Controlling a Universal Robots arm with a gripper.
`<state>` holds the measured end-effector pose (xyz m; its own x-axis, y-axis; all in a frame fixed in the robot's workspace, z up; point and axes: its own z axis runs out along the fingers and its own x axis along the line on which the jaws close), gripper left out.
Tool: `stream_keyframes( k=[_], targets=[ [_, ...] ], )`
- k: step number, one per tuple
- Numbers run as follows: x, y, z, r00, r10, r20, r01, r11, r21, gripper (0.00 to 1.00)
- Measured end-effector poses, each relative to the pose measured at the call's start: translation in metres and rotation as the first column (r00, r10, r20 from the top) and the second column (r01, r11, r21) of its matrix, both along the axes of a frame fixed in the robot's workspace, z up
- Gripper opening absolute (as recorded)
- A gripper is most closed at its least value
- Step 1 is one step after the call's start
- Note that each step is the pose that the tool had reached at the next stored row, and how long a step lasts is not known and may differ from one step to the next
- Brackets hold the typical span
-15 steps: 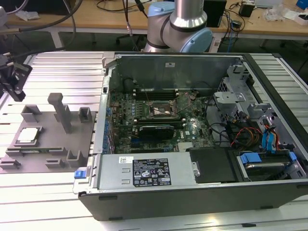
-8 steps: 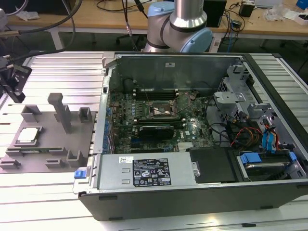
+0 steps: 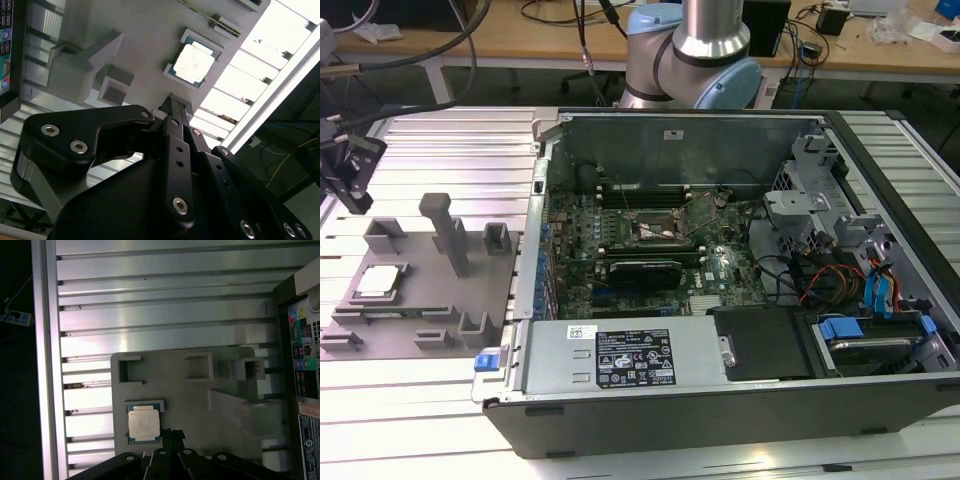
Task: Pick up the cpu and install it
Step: 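Pick up the cpu and move it towards the insertion slot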
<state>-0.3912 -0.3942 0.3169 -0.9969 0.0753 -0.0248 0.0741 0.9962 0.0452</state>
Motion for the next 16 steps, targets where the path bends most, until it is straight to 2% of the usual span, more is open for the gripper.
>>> stream_keyframes(
  k=[4, 16],
  targets=[
    [-0.0042, 0.0, -0.0063, 1.0, 0.0, -0.0001, 0.0, 1.0, -0.0001, 0.11],
    [-0.0091, 0.0, -0.0165, 1.0, 0.0, -0.0001, 0.0, 1.0, -0.0001, 0.11]
  ],
)
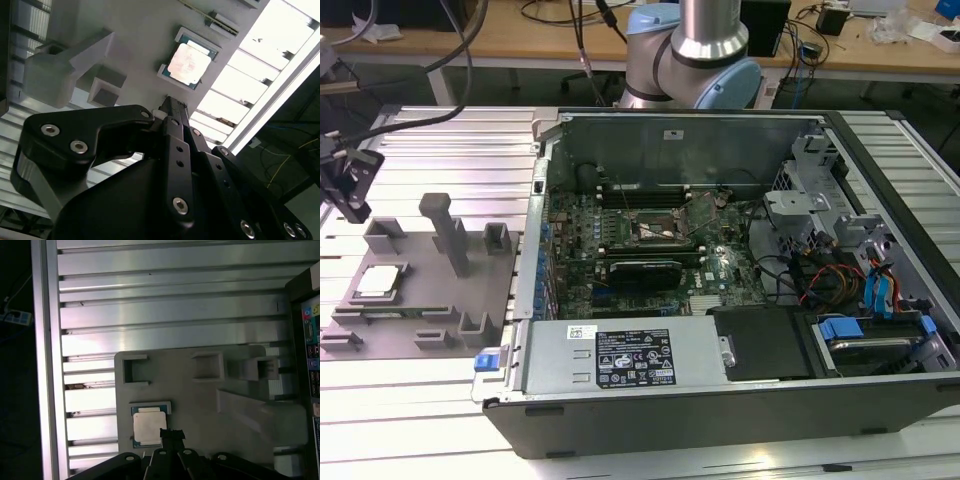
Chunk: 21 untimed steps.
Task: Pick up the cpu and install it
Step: 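Pick up the cpu and move it towards the insertion slot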
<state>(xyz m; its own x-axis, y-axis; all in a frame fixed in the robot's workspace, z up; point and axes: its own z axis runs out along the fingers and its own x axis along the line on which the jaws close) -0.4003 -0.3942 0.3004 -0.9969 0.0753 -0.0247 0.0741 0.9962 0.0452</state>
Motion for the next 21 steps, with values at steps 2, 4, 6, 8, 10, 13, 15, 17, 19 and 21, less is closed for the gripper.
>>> stream_keyframes(
  k=[2, 4, 6, 8, 10, 13, 15, 17, 19, 21],
  targets=[
    [-0.0013, 0.0, -0.0028, 1.0, 0.0, 0.0, 0.0, 1.0, 0.0, 0.11],
    [-0.0023, 0.0, -0.0043, 1.0, 0.0, -0.0002, 0.0, 1.0, -0.0001, 0.11],
    [-0.0034, 0.0, -0.0062, 1.0, 0.0, 0.0, 0.0, 1.0, 0.0, 0.11],
    [-0.0041, 0.0, -0.0073, 1.0, 0.0, 0.0, 0.0, 1.0, -0.0001, 0.11],
    [-0.005, 0.0, -0.0085, 1.0, 0.0, 0.0, 0.0, 1.0, 0.0, 0.11],
    [-0.0059, 0.0, -0.0105, 1.0, 0.0, -0.0001, 0.0, 1.0, 0.0, 0.11],
    [-0.0063, 0.0, -0.0122, 1.0, 0.0, 0.0001, 0.0, 1.0, 0.0, 0.11],
    [-0.0069, 0.0, -0.0155, 1.0, 0.0, -0.0001, 0.0, 1.0, 0.0, 0.11],
    [-0.0071, 0.0, -0.0178, 1.0, 0.0, 0.0, 0.0, 1.0, 0.0, 0.11],
    [-0.0075, -0.0002, -0.0197, 1.0, 0.0, -0.0001, 0.0, 1.0, -0.0001, 0.11]
  ],
)
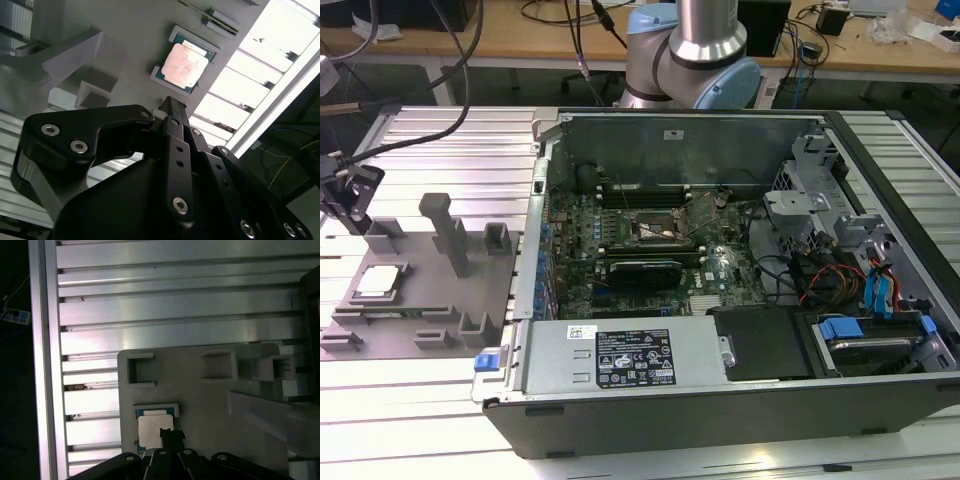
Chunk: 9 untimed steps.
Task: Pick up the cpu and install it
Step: 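Pick up the cpu and move it towards the insertion slot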
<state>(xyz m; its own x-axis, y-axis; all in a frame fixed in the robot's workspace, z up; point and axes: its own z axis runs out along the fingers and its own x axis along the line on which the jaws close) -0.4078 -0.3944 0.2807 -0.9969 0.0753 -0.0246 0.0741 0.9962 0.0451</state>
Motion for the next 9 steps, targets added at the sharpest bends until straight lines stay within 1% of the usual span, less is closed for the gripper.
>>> stream_keyframes(
  k=[9],
  targets=[
    [-0.0016, -0.0019, -0.008, 1.0, 0.0, -0.0005, 0.0, 1.0, 0.0, 0.11]
  ],
)
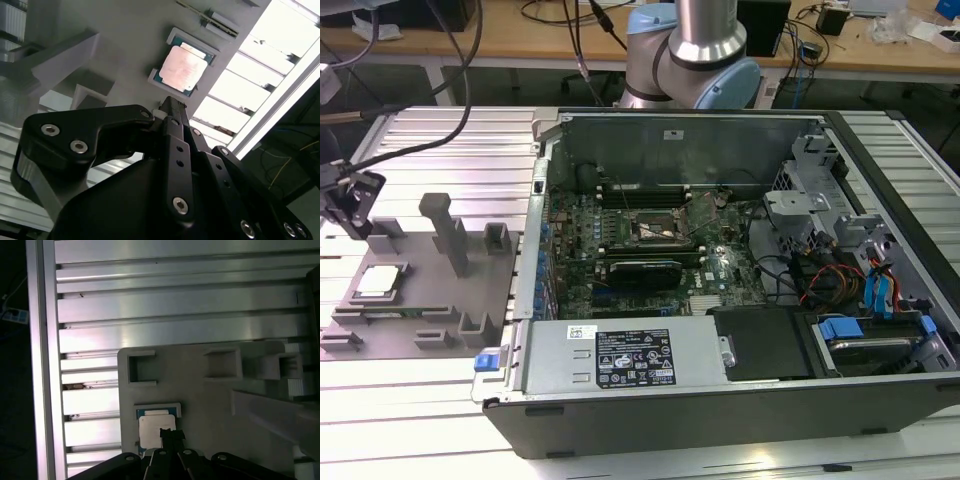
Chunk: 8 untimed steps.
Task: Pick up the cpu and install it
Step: 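Pick up the cpu and move it towards the insertion slot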
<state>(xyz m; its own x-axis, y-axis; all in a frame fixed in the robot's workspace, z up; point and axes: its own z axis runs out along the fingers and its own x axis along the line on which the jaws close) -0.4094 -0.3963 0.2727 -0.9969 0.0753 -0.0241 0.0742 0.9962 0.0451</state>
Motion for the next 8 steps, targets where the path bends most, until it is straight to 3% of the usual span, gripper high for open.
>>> stream_keyframes(
  k=[8],
  targets=[
    [-0.0044, -0.0017, -0.0132, 1.0, 0.0, 0.0, 0.0, 1.0, 0.0, 0.11]
  ],
)
